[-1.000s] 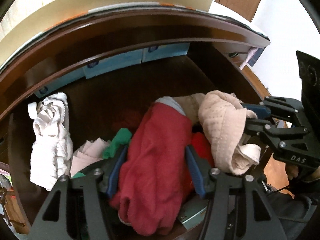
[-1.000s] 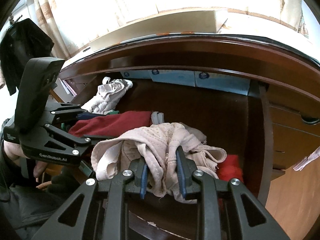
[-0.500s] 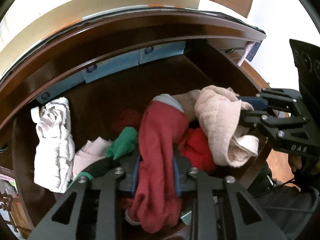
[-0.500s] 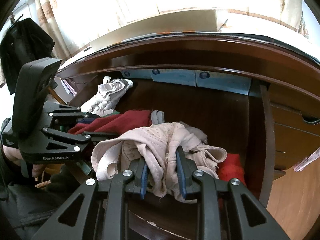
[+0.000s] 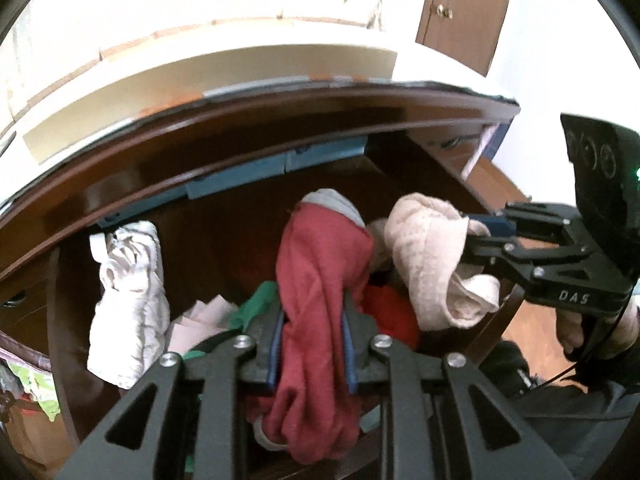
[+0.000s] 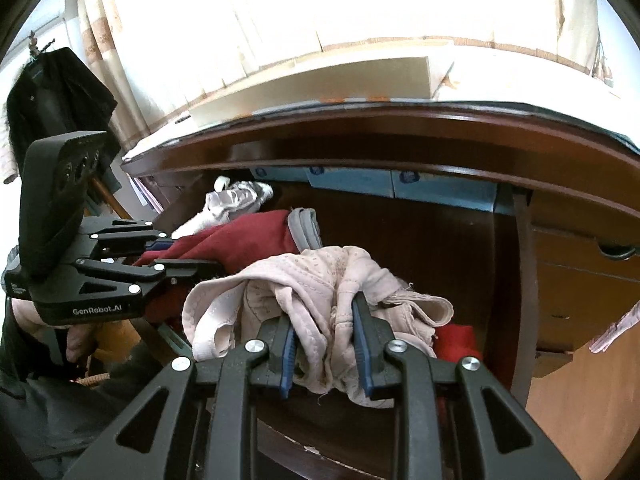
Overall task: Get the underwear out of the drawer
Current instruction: 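Lift the red garment with the left tool while the right tool lifts the pink garment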
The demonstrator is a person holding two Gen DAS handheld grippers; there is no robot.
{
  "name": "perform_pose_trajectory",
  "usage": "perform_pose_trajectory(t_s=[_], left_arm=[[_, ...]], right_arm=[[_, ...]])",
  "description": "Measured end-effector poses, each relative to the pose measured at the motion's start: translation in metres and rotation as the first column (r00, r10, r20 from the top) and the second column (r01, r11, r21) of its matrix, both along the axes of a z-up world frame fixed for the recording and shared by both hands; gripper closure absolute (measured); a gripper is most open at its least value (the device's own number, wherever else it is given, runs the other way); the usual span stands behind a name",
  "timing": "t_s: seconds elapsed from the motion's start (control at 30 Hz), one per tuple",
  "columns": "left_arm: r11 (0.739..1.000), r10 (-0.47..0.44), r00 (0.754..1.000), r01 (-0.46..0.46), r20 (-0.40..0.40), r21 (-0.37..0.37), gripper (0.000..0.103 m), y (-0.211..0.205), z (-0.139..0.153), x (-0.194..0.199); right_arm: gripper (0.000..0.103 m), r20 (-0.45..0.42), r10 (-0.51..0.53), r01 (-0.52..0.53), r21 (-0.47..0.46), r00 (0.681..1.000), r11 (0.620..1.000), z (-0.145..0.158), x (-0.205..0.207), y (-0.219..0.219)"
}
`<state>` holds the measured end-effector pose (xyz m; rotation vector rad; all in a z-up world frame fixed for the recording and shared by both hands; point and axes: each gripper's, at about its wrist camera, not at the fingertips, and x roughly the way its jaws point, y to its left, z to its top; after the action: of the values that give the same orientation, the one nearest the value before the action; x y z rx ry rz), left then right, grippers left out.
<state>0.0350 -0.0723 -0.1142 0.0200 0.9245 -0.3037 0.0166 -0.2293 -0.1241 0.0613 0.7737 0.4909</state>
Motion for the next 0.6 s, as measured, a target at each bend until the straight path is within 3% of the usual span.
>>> perform_pose_trajectory(t_s=[0.6], left_arm=[[0.999, 0.018, 0.992, -0.013, 0.126, -0.041, 0.081, 0.007, 0.022, -0.009]], right_arm=[[0.076, 0.093, -0.001, -0.003, 0.038, 0.996, 0.999, 0.02, -0.007, -0.005]])
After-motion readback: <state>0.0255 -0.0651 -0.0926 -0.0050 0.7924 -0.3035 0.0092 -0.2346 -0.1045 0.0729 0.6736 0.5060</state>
